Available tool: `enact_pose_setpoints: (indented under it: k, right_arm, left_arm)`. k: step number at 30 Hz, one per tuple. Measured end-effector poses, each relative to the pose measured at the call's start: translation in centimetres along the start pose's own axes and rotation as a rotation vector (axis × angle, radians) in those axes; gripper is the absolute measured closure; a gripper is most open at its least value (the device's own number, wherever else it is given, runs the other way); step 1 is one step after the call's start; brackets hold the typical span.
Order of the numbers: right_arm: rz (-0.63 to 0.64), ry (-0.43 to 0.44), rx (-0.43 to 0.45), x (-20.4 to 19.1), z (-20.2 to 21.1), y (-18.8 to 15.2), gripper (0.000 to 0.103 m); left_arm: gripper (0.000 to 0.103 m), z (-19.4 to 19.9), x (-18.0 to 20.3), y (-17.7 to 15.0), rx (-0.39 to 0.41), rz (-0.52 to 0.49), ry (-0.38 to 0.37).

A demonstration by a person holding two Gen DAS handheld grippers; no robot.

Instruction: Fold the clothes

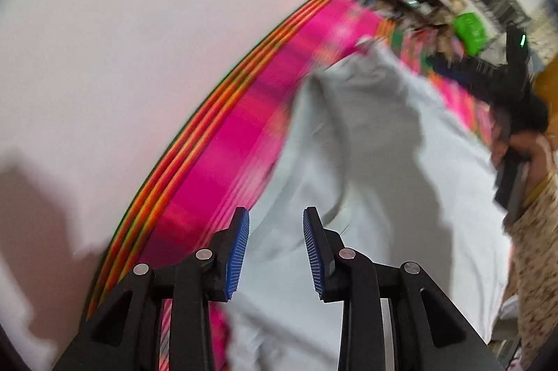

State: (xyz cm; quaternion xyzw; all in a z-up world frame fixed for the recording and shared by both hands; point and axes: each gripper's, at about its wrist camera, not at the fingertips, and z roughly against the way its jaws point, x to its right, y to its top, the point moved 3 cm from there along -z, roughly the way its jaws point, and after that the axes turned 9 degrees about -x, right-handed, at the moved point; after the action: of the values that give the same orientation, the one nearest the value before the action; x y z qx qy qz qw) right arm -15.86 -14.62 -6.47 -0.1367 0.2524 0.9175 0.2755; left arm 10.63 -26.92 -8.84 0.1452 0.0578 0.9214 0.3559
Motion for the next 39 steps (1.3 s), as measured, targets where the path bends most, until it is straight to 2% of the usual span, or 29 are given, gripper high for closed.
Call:
enact_pose_setpoints:
  k: [2, 5, 7, 11, 12, 17, 19, 21, 22, 26, 30, 32, 36, 39]
  right_arm:
    - [-0.066, -0.065, 0.007, 3.9, 0.9, -0.3, 0.071]
    - [-0.136, -0.065, -0.024, 7.9, -0.1, 0.1, 0.071]
    - [-0.184, -0.062, -0.042, 10.4, -0.7, 0.4, 0.071]
    - [-0.273, 0.024, -0.035, 12.7, -2.6, 1.1, 0.071]
    - [-0.280, 0.040, -0.044, 13.0, -3.2, 1.3, 0.071]
    - [-0.246, 0.034, -0.057, 12.4, -4.0, 1.6, 0.074]
    - [-0.247, 0.011, -0.053, 11.6, -4.1, 2.0, 0.083]
    - [-0.229, -0.011, -0.045, 11.4, -3.8, 1.6, 0.088]
    - [-0.220, -0.019, -0.042, 11.3, -3.6, 1.5, 0.089]
    - [-0.219, 0.002, -0.041, 11.1, -4.0, 1.2, 0.093]
    - [-0.180, -0.024, -0.036, 10.8, -3.5, 1.1, 0.093]
    - [-0.170, -0.029, -0.034, 10.7, -3.9, 1.3, 0.094]
    - [-0.171, -0.032, -0.025, 10.8, -3.9, 1.4, 0.098]
    - [-0.163, -0.049, -0.007, 11.3, -2.8, 1.1, 0.098]
  left_arm:
    - [0.067, -0.7, 2.0, 2.4, 0.004, -0.058, -0.028]
    - [0.066, -1.9, 5.1, 7.5, 0.015, -0.128, -0.062]
    - [0.062, -2.6, 6.9, 11.3, 0.019, -0.163, -0.124]
    - [0.057, -4.2, 10.4, 18.6, 0.043, -0.212, -0.088]
    - [0.052, -5.0, 10.7, 19.9, 0.018, -0.210, -0.078]
    - [0.051, -9.9, 12.3, 25.5, -0.096, -0.214, 0.030]
    - [0.051, -11.5, 12.4, 26.6, -0.152, -0.207, 0.029]
    - [0.051, -12.5, 11.9, 26.6, -0.203, -0.189, 0.020]
    - [0.053, -13.2, 11.9, 26.8, -0.228, -0.178, 0.041]
    - [0.053, -13.2, 12.9, 26.6, -0.213, -0.235, 0.054]
    - [0.053, -13.3, 13.3, 25.8, -0.216, -0.253, 0.072]
    - [0.061, -13.1, 13.3, 25.7, -0.202, -0.243, 0.043]
    - [0.095, -13.0, 13.8, 25.1, -0.174, -0.281, 0.055]
    - [0.098, -11.9, 14.5, 25.2, -0.108, -0.336, 0.045]
